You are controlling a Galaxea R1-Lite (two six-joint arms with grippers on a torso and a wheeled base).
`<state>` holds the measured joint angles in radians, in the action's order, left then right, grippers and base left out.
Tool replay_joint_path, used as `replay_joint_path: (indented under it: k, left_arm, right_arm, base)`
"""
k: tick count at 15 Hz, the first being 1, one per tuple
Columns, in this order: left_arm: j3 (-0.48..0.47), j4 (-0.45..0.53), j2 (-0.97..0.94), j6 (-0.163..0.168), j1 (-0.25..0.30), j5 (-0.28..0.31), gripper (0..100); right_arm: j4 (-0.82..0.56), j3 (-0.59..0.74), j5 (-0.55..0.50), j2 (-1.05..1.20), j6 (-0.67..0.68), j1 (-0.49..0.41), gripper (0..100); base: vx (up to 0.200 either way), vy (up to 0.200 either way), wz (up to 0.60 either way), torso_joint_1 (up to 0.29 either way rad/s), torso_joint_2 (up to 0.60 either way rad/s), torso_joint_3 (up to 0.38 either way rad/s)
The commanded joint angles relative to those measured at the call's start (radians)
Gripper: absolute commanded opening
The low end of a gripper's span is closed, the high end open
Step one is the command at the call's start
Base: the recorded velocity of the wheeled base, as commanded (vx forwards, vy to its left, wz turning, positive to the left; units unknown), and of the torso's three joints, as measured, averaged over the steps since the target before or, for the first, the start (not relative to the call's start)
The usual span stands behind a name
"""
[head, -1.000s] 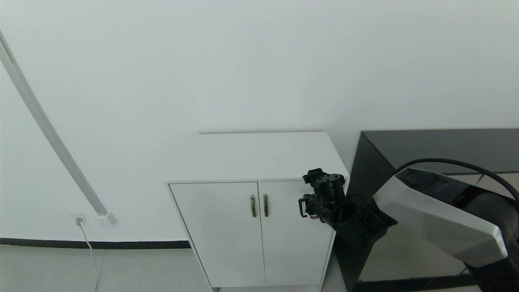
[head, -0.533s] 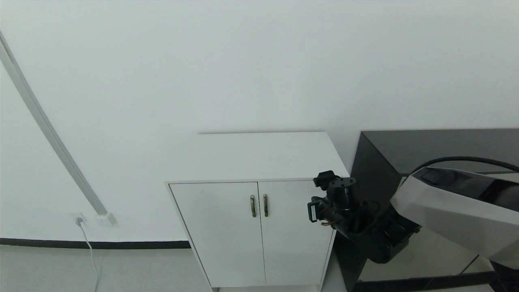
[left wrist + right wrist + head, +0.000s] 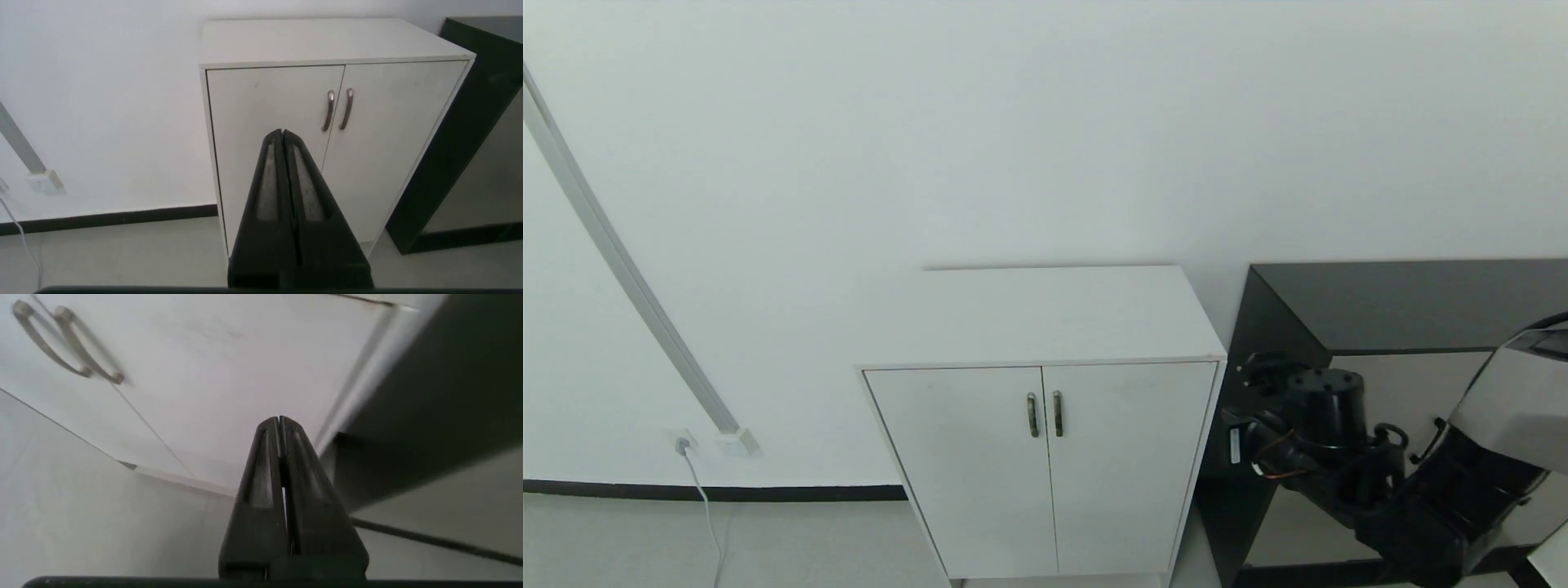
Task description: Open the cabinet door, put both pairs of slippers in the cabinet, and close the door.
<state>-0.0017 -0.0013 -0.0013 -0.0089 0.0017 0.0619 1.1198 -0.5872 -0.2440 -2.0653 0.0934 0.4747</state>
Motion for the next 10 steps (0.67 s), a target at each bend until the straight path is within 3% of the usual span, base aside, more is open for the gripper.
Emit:
replay_joint_path:
  k: [1,10]
  left_arm:
    - [0.000,0.000,0.001,0.000,0.000,-0.001,0]
    - [0.000,0.000,0.001,0.000,0.000,0.001,0]
  right_arm:
    - [0.055,0.156,-0.001,0.123,-0.001,-0.087,0]
    - [0.057,0.507,-0.110,0.458,-0.040,-0.344,0]
  base:
    - [0.000,0.000,0.00,0.000,0.00,0.000]
    - [0.000,0.000,0.00,0.000,0.00,0.000]
